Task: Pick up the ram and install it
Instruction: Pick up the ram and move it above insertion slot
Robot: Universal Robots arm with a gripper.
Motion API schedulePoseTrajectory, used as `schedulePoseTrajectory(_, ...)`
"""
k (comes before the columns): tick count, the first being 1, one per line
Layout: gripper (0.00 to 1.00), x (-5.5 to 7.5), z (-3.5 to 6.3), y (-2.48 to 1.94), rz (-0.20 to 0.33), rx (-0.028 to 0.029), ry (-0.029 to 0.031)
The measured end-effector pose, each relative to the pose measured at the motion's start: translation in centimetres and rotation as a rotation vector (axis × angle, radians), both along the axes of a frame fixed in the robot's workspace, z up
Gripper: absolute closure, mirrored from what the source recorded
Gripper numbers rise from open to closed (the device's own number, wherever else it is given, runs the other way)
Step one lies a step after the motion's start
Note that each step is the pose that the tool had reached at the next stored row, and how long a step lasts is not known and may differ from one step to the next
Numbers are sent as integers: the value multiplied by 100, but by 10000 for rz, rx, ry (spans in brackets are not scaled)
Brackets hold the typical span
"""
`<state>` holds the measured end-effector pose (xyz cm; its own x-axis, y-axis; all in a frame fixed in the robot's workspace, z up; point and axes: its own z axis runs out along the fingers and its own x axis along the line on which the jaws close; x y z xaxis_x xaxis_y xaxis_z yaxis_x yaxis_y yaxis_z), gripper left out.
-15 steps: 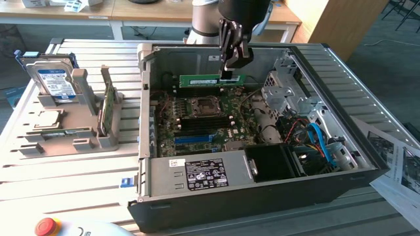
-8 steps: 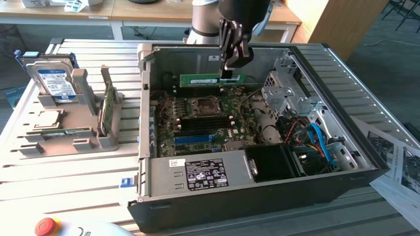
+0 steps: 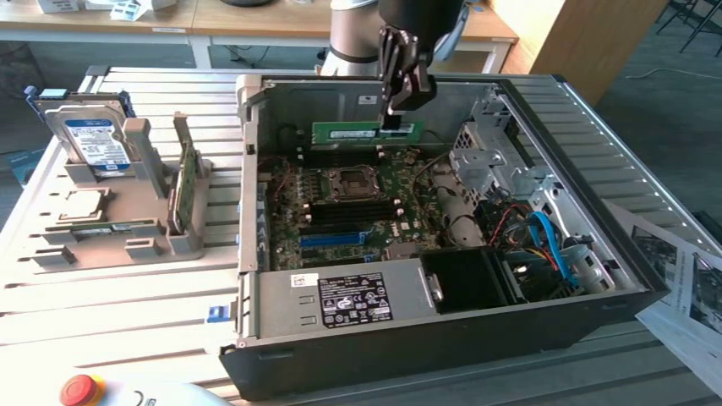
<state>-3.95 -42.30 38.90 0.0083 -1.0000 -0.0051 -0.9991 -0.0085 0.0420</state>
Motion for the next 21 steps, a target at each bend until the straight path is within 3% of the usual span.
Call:
schedulePoseTrajectory(14,88,65,-7,214,1,0,0)
schedulePoseTrajectory(21,88,82,-9,282,2,0,0)
